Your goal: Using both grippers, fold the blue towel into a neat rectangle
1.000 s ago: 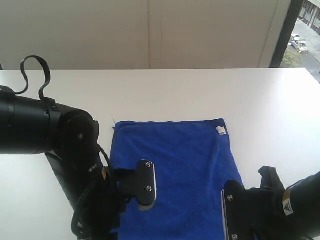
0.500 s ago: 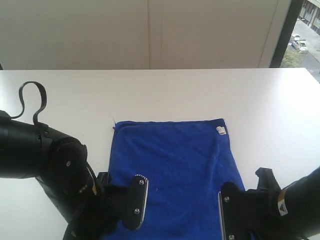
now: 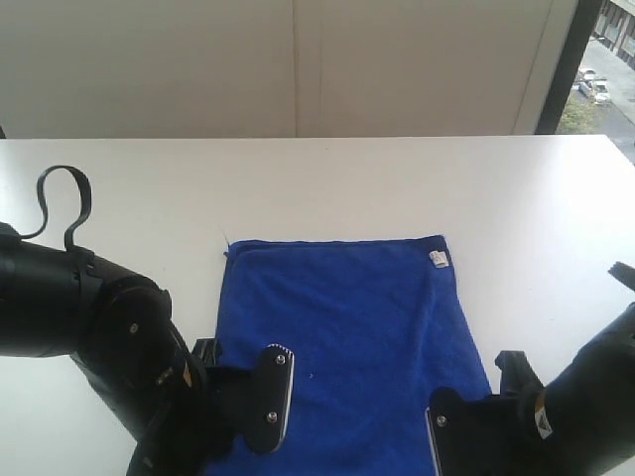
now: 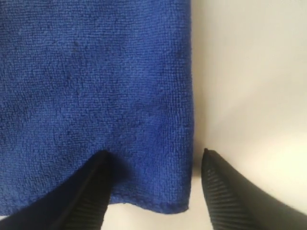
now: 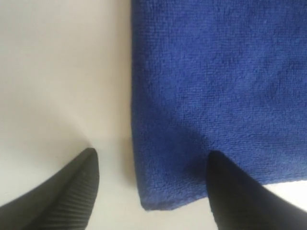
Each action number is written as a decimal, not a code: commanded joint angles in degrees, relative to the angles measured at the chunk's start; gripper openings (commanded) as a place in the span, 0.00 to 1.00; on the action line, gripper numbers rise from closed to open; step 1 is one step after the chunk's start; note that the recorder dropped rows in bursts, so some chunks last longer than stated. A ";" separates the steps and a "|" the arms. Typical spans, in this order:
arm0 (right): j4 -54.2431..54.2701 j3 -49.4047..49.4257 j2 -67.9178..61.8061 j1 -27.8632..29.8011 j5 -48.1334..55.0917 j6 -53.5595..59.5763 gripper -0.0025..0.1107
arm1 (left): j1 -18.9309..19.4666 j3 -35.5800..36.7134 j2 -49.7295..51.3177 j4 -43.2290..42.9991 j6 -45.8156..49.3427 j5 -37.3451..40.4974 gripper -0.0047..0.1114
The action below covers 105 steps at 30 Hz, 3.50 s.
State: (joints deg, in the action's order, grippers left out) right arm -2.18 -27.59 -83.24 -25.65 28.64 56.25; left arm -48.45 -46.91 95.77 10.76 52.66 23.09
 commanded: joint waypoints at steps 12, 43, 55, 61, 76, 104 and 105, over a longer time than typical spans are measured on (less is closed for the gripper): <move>-0.63 0.29 -0.82 -0.11 -0.49 0.33 0.18 | -0.30 1.83 -0.14 0.25 -0.37 1.57 0.37; 0.88 -3.32 6.68 -0.11 8.99 -1.34 0.02 | -0.30 1.83 -0.48 0.70 -3.23 2.23 0.12; 0.88 -6.81 6.66 -0.11 10.45 -8.99 0.02 | -0.30 -0.47 -1.55 0.30 -3.37 7.13 0.17; 0.88 -8.35 6.66 -0.11 10.81 -10.63 0.02 | -0.30 -0.57 -6.11 0.07 -3.37 4.53 0.17; -4.84 -11.29 6.66 -0.11 7.01 -22.09 0.02 | -0.19 -0.57 -7.78 -2.53 -3.37 -1.39 0.17; -31.77 -14.20 -1.23 0.02 -5.30 -51.41 0.02 | 7.01 -0.57 -7.47 -15.58 -15.24 -15.82 0.17; -32.78 -14.69 -1.59 0.02 -5.57 -51.97 0.02 | 7.28 -0.57 -7.24 -15.58 -15.24 -16.80 0.17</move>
State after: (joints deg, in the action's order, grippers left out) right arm -33.01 -41.16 -84.05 -25.65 24.34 6.19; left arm -41.99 -47.33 88.47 -4.89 38.28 7.50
